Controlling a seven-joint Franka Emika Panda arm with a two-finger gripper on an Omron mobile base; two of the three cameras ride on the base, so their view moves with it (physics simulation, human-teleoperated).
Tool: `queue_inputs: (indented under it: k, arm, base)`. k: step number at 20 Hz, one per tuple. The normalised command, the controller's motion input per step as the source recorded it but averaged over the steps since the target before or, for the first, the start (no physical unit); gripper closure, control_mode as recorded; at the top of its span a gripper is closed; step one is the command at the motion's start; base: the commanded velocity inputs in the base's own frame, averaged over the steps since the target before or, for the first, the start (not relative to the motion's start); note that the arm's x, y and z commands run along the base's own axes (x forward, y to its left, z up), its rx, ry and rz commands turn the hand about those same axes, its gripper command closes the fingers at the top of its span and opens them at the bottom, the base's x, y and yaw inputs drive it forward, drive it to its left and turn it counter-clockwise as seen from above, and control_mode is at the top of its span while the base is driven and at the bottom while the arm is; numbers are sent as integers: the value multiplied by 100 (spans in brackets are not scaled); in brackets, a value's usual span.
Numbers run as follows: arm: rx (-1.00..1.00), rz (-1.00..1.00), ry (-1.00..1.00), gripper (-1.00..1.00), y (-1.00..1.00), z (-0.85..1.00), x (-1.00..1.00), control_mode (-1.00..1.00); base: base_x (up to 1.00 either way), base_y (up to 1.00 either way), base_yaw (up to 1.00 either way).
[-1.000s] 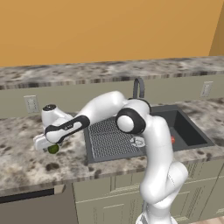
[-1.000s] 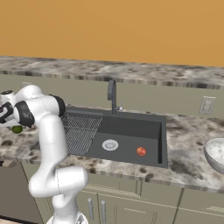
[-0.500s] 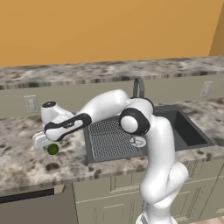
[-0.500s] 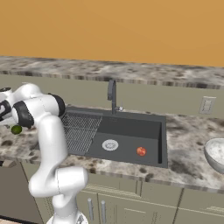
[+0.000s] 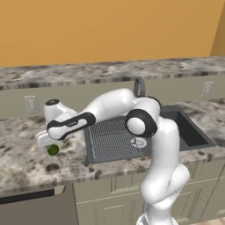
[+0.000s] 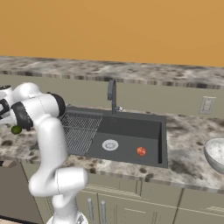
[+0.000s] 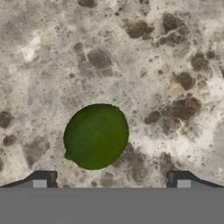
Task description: Remove the lime and peach from the sink. Then move the bowl and cup from the counter to the sink for washing.
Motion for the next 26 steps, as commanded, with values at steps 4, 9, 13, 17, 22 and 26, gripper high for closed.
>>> queue_inputs:
  k: [4, 9, 13, 17, 22, 26]
  arm:
    - [0, -4, -1, -100, -27, 12, -13, -100]
    - [0, -5, -1, -100, -31, 6, -8, -100]
    - [0, -5, -1, -100, -32, 3, -5, -100]
    - [0, -4, -5, -100, -36, 3, -5, -100]
    - [0, -3, -8, -100, -38, 9, -2, -100]
    - [0, -5, -3, -100, -38, 16, -4, -100]
  base:
    - [0, 0, 0]
    - [0, 0, 0]
    - [0, 0, 0]
    - [0, 0, 0]
    - [0, 0, 0]
    - [0, 0, 0]
